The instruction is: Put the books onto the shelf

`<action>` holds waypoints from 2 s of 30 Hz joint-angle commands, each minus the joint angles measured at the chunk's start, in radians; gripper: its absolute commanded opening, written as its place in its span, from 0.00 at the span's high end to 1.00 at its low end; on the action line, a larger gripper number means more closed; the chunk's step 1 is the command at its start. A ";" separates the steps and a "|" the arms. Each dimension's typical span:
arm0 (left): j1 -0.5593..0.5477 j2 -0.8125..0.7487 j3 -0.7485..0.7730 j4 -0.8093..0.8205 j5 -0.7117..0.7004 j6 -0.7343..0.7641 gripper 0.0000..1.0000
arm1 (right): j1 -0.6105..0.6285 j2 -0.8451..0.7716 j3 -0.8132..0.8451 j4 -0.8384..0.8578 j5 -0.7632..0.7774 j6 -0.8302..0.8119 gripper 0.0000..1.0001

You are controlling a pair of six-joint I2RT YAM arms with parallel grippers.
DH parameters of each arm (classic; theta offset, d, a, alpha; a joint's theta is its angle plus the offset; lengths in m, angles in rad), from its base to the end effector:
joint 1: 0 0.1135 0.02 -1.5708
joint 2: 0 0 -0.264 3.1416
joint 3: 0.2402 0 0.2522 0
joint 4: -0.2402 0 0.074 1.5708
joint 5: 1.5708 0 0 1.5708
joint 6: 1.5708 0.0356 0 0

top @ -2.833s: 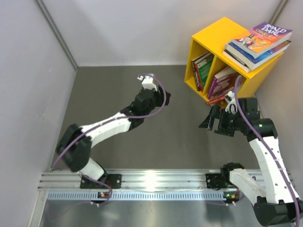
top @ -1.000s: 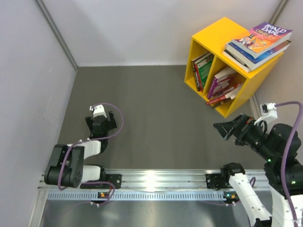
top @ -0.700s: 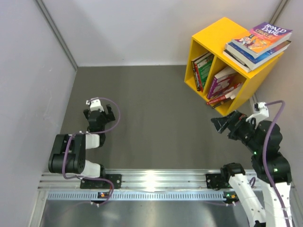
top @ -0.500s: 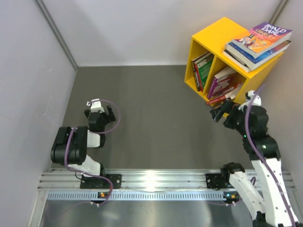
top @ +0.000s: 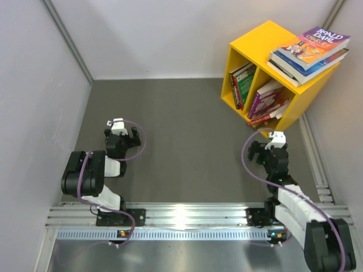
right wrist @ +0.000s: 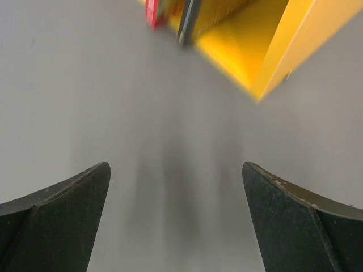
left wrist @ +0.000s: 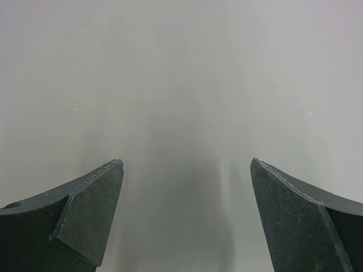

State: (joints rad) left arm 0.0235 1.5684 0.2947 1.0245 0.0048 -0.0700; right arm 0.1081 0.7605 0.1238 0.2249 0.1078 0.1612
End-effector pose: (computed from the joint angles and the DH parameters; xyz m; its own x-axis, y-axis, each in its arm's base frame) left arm 0.2546 0.0058 0.1338 -0.2446 -0.0757 -0.9667 -0.0360 0.9970 -0.0690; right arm 0.1611 0.0136 0.1543 -0.3942 0.1177 -0.9114 0.0548 0.9930 0.1046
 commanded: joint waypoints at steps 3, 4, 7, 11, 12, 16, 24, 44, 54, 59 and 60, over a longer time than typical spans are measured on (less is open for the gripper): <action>0.003 0.004 0.023 0.066 0.034 0.019 0.01 | -0.045 0.245 0.022 0.539 0.102 -0.097 0.00; 0.003 0.004 0.021 0.066 0.034 0.019 0.01 | -0.050 0.288 0.058 0.563 0.087 -0.104 0.00; 0.003 0.004 0.021 0.066 0.032 0.018 0.01 | -0.061 0.456 0.124 0.706 -0.002 -0.153 0.00; 0.003 0.002 0.023 0.065 0.034 0.019 0.01 | -0.076 0.641 0.192 0.774 -0.080 -0.212 0.00; 0.003 0.004 0.023 0.065 0.031 0.019 0.01 | -0.080 0.661 0.188 0.838 -0.092 -0.207 0.00; 0.003 0.001 0.023 0.063 0.034 0.019 0.01 | -0.131 0.677 0.117 0.931 -0.071 -0.166 0.00; 0.003 0.002 0.021 0.066 0.031 0.019 0.01 | -0.128 0.692 0.129 0.944 -0.099 -0.170 0.00; 0.003 0.005 0.023 0.066 0.031 0.021 0.01 | -0.128 0.691 0.129 0.941 -0.100 -0.172 0.00; 0.003 0.004 0.024 0.063 0.031 0.021 0.01 | -0.128 0.691 0.131 0.941 -0.099 -0.172 0.00; 0.003 0.005 0.026 0.063 0.032 0.021 0.01 | -0.128 0.691 0.131 0.941 -0.100 -0.172 0.00; 0.001 0.007 0.026 0.057 0.029 0.021 0.01 | -0.130 0.691 0.129 0.941 -0.100 -0.172 0.00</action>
State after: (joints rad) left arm 0.0235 1.5688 0.2955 1.0245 0.0219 -0.0563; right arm 0.0036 1.4513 0.2367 1.0702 -0.0105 -0.0044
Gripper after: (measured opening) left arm 0.987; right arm 0.996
